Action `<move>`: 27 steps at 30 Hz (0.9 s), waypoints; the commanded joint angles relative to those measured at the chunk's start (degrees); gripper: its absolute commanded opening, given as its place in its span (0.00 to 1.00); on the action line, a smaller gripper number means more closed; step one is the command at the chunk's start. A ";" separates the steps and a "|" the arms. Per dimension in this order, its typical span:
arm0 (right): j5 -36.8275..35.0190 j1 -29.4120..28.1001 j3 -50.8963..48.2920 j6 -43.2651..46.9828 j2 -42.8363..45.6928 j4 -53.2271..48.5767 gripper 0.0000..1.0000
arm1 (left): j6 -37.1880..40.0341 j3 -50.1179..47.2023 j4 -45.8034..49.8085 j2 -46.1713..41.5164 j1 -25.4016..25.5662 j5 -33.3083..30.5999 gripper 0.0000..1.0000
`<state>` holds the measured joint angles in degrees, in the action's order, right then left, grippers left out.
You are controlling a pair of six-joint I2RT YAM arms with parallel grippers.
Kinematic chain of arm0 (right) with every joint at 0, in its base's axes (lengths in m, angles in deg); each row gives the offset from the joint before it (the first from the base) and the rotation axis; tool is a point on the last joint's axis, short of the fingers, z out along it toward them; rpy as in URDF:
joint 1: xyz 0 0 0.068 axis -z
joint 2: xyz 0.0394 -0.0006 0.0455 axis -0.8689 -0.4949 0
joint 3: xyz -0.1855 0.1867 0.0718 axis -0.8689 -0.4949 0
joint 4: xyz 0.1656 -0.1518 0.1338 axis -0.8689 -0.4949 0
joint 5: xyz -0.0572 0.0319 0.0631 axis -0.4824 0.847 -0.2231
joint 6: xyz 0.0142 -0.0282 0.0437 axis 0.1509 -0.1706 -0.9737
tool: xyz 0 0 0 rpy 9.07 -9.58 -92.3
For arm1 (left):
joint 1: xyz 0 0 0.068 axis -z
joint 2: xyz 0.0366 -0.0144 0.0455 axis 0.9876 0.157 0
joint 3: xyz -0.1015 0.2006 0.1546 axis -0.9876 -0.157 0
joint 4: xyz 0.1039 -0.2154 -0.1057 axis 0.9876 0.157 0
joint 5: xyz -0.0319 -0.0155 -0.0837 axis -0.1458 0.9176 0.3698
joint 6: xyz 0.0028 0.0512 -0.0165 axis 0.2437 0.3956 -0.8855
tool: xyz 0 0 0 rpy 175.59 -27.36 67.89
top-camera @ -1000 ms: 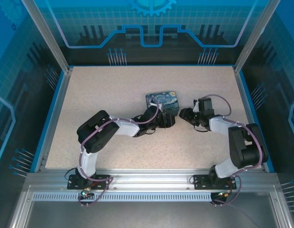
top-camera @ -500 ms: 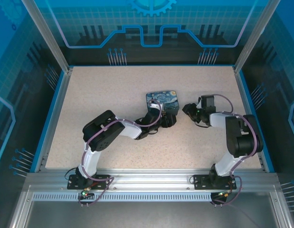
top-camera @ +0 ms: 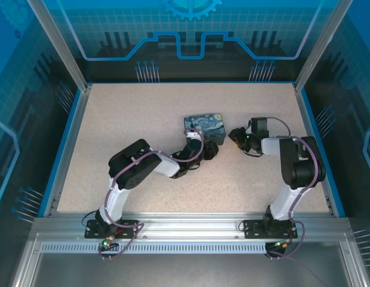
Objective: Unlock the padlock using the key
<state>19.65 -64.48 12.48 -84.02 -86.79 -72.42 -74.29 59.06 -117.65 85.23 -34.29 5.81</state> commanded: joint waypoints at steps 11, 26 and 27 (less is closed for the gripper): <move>0.04 -0.44 -0.35 0.43 1.01 0.93 0.38 | -2.51 -0.33 7.21 3.73 0.54 0.27 0.14; -2.85 -6.06 -7.83 9.48 17.34 -6.16 0.44 | -10.43 1.14 14.07 -1.90 -1.30 11.65 0.00; -3.30 -6.85 -8.35 10.51 17.63 -6.32 0.47 | -11.34 1.66 15.09 -2.14 -1.69 13.21 0.00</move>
<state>18.12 -69.20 5.90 -78.07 -70.15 -75.33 -81.04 59.73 -111.77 83.73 -35.23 11.39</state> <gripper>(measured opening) 0.447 0.126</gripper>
